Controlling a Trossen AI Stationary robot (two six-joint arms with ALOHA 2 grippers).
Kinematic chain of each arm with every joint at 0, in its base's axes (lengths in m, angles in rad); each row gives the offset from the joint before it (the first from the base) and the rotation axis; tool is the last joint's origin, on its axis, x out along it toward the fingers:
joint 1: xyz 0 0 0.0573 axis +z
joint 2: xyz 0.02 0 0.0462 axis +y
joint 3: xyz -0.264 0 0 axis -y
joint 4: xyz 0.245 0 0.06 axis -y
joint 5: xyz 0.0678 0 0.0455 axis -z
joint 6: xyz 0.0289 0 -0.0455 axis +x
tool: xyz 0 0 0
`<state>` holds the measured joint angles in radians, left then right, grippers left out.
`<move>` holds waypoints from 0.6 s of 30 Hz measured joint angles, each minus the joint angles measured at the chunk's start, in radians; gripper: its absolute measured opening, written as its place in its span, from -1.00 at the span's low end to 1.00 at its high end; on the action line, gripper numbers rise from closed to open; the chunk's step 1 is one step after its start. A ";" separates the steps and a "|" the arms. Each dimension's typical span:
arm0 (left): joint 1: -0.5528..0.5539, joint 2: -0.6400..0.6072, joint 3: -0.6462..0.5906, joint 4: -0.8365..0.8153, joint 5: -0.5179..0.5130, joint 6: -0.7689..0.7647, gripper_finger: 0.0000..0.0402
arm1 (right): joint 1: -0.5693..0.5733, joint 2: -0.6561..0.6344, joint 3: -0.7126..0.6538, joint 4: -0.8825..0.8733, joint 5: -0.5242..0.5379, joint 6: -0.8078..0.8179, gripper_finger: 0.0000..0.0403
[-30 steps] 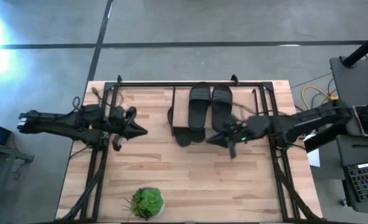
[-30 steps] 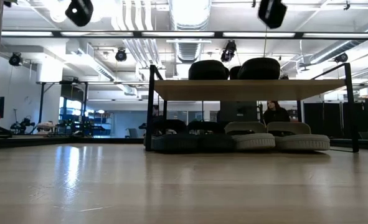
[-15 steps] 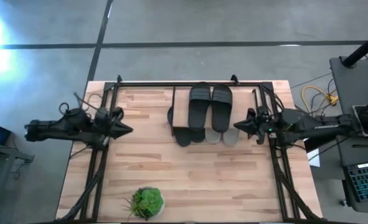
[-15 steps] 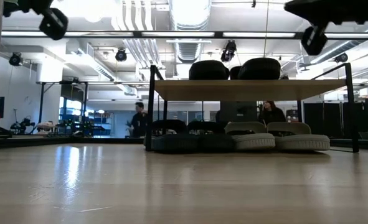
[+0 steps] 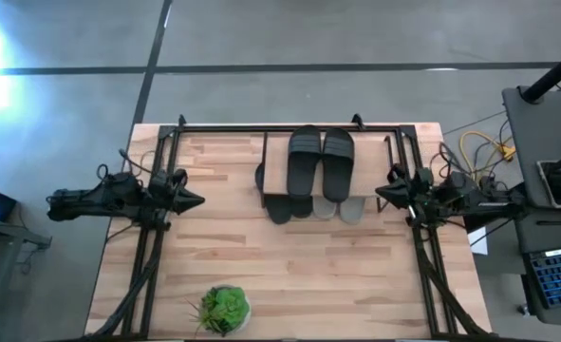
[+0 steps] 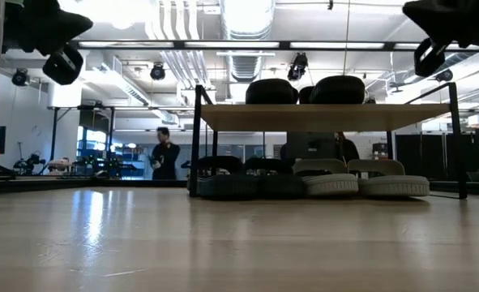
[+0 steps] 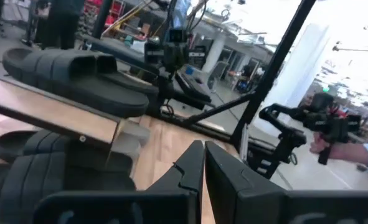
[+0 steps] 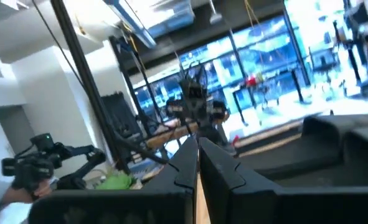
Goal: Pick and place slides into the shelf
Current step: Return to Home Position
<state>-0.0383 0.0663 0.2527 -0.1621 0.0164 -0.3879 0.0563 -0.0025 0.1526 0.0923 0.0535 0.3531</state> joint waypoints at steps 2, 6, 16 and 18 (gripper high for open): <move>0.000 -0.005 0.000 0.010 -0.006 0.006 -1.00 | -0.001 0.004 -0.010 0.009 -0.001 -0.040 -0.96; 0.000 -0.035 0.003 -0.045 -0.059 0.033 -1.00 | -0.005 0.023 -0.040 0.015 0.038 -0.066 -0.96; 0.000 -0.029 -0.036 -0.271 -0.231 -0.114 -1.00 | -0.004 0.008 -0.144 0.146 -0.035 -0.064 -0.96; 0.000 -0.039 -0.054 -0.264 -0.228 -0.130 -1.00 | -0.004 0.003 -0.144 0.142 -0.035 -0.065 -0.96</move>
<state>-0.0387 0.0273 0.1988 -0.4263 -0.2116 -0.5175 0.0521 0.0002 0.0086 0.2341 0.0189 0.2878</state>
